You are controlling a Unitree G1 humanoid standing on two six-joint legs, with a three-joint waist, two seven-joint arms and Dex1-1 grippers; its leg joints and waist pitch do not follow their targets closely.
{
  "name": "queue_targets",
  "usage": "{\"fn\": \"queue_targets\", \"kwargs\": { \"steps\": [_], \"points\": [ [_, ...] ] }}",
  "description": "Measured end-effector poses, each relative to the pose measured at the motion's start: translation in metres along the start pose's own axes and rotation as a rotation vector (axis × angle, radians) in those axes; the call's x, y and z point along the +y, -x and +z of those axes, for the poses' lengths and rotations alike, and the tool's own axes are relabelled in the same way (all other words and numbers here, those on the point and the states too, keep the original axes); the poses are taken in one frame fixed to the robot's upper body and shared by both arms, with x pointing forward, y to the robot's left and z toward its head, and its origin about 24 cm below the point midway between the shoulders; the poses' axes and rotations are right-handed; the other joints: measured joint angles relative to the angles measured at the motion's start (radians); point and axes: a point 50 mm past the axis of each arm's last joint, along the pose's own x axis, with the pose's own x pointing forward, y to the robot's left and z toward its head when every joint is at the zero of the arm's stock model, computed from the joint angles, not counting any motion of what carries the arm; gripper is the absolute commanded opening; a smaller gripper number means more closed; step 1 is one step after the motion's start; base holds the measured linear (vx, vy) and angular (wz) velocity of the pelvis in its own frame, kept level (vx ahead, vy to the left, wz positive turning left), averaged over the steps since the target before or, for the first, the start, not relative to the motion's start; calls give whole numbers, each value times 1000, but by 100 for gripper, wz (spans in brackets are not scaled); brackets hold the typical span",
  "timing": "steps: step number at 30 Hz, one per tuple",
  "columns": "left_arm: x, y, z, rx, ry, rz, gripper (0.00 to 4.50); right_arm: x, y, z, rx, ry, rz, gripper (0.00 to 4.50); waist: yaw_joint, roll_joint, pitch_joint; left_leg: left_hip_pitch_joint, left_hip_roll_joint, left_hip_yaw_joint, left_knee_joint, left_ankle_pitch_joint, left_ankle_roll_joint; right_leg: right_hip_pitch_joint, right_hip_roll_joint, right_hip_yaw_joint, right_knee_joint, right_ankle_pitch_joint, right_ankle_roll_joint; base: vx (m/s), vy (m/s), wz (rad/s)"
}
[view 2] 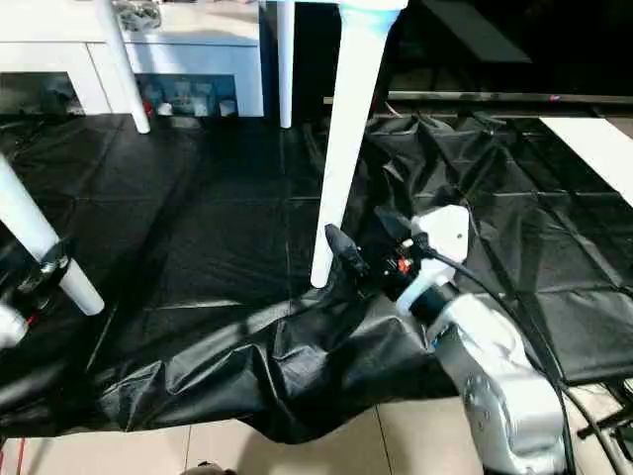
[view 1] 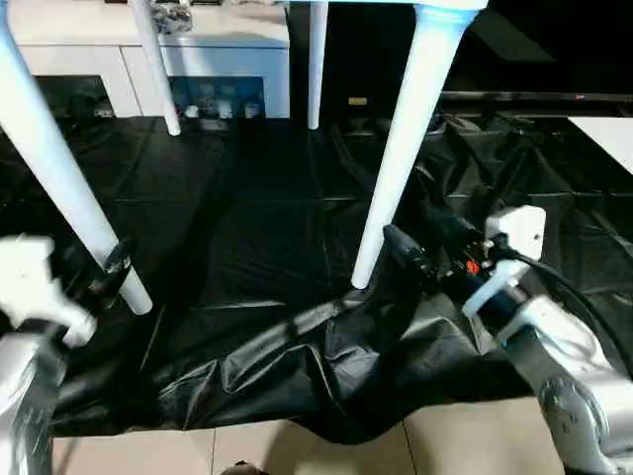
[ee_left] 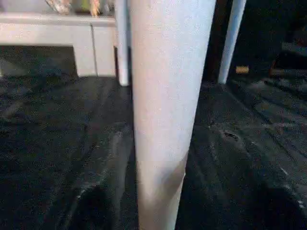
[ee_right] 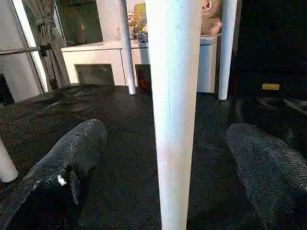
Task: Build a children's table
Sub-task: Flip table
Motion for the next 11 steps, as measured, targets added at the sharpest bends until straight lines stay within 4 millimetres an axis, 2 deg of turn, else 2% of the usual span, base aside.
{"fn": "queue_targets", "kwargs": {
  "steps": [6,11],
  "points": [
    [-20,25,-15,27,0,28,315,10,18,-34,143,-12,11,450,18,0,0,0,0,1,-7,-1,-1,1,1,0,-9,0,1,0,0,0],
    [-34,29,-26,69,-74,6,315,16,16,-38,151,-17,41,450,20,1,0,1,0,1,-8,-1,-1,2,2,0,-13,1,2,0,0,0]
  ]
}}
